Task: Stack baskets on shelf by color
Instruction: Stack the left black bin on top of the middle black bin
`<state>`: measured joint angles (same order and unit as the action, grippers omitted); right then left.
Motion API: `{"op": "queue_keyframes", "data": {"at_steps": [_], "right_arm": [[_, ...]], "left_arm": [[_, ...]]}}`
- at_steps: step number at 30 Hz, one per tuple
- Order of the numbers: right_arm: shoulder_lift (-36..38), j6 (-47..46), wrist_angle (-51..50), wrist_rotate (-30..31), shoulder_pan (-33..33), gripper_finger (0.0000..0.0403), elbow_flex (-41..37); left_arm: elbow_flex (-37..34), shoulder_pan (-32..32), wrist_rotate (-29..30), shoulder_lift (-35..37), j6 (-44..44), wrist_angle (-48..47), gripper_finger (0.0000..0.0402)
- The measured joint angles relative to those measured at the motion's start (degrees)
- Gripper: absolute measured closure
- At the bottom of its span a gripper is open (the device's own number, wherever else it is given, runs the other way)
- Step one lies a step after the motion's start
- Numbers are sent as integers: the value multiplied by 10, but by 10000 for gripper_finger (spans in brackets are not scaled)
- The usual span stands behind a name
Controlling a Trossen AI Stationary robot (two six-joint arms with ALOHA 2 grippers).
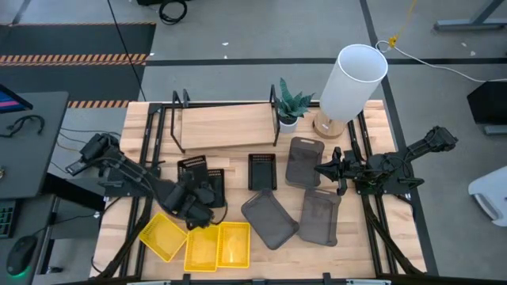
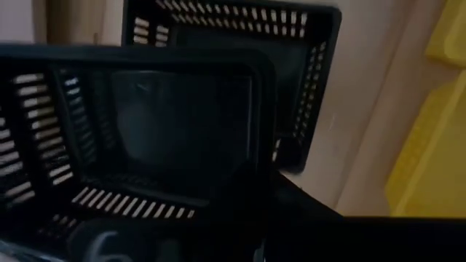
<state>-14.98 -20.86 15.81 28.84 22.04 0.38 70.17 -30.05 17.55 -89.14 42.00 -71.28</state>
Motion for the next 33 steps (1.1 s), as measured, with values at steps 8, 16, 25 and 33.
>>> {"op": "queue_keyframes", "data": {"at_steps": [8, 16, 25, 33], "right_arm": [[0, 0, 0, 0, 0, 387, 0], [0, 0, 1, 0, 0, 387, 0], [0, 0, 5, 0, 0, 387, 0], [0, 0, 10, 0, 0, 387, 0]], "left_arm": [[14, 30, -12, -4, -28, 37, 398], [63, 28, -2, -43, -51, 48, 398], [64, 28, -20, -95, -57, 47, 398], [64, 28, -32, -116, -57, 53, 388]]}}
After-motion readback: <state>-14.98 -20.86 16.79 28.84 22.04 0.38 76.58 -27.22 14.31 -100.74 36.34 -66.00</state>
